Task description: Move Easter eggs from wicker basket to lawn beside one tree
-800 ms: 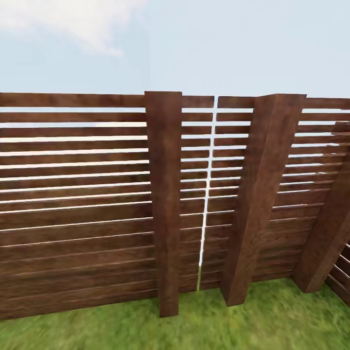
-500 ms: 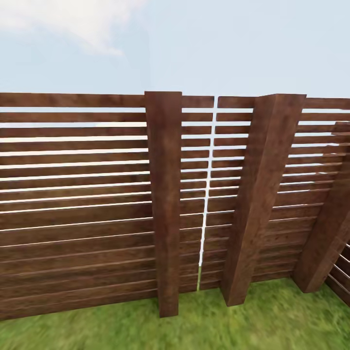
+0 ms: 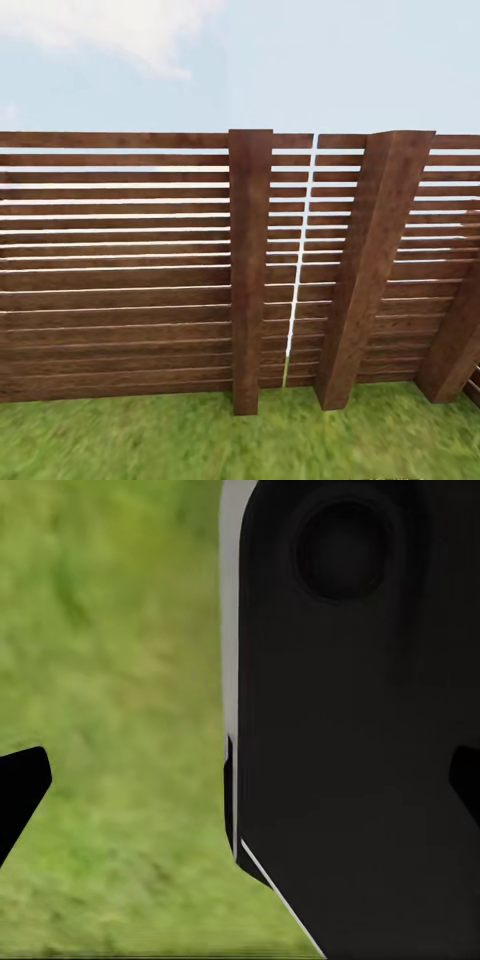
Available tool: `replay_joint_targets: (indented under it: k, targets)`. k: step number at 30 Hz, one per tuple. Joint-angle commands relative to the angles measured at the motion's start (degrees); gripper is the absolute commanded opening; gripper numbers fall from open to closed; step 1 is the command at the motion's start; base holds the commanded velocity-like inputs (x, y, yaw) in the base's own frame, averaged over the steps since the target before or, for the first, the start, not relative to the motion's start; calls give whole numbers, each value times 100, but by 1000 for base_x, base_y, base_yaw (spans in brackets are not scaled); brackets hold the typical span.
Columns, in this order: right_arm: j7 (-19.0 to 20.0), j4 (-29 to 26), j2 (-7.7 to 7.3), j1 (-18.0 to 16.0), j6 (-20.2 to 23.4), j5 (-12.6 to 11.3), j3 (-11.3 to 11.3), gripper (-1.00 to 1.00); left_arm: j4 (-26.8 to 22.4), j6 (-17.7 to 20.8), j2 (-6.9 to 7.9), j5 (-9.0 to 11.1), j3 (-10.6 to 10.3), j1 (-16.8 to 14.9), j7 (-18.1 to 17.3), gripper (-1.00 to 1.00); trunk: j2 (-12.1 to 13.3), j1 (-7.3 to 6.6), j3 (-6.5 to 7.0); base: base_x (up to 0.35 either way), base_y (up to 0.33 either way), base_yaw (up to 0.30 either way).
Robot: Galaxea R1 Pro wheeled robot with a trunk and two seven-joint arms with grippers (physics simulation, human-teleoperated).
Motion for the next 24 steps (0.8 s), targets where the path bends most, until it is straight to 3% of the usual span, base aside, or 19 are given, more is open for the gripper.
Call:
replay_joint_targets:
  k: [1,9,24]
  targets:
    - [8,10,-1,-4,5,6,5,100,-2,-5,0,4,1,-2,2,100,-3,-4,-4,-327,0,258]
    - [-7,18,7,-5,11,14,14,100,-2,-5,0,8,1,-2,5,100,-3,-4,-4,-235,0,277]
    - [-35,19,9,-8,20,15,14,100,-2,-5,0,8,1,2,6,100,-3,-4,-4,-12,0,291]
